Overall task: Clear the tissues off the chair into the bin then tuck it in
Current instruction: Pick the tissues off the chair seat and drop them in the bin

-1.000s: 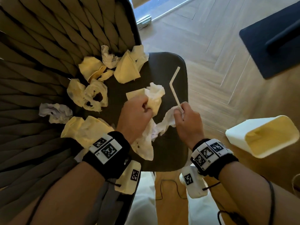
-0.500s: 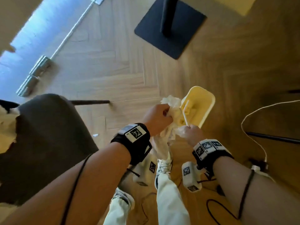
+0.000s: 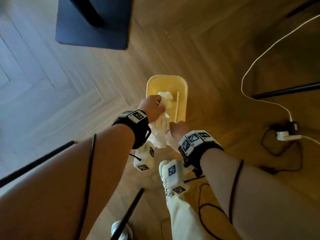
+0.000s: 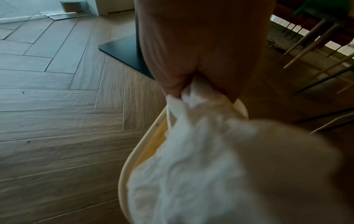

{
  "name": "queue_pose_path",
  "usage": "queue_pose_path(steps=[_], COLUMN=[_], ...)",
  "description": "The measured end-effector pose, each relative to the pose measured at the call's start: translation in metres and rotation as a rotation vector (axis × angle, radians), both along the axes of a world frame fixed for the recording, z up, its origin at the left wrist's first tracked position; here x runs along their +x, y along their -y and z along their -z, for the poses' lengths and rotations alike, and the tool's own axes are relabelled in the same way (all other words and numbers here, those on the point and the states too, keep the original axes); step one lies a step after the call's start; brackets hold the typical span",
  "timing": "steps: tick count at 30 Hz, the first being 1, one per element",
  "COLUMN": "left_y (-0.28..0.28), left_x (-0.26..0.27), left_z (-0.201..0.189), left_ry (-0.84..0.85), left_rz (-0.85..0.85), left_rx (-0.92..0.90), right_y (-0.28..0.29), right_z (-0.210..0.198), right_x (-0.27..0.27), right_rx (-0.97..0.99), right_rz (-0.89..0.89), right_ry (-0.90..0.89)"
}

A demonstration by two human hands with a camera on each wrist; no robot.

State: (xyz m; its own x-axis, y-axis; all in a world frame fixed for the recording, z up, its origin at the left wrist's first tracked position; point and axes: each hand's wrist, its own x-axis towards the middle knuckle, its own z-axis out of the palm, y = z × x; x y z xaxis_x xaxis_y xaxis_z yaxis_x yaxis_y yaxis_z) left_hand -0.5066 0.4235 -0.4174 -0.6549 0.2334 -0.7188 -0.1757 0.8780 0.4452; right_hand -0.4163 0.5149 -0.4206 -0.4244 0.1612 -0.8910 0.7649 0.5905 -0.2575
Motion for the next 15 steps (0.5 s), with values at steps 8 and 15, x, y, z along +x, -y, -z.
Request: queue_pose_path(steps=[8, 15], left_y=[-0.011, 0.016], left_x=[0.001, 0.025], left_z=[0.016, -0.041], left_ry=[0.15, 0.08], left_rz=[0.009, -0.003], left_rx=[0.034, 0.06], right_y=[-0.007, 0.005], right_z=[-0.005, -0.034], right_x=[-0.008, 0.013], right_rx=[0.058, -0.062], right_rz=[-0.134, 0.016], right_ry=[-0.016, -0.042])
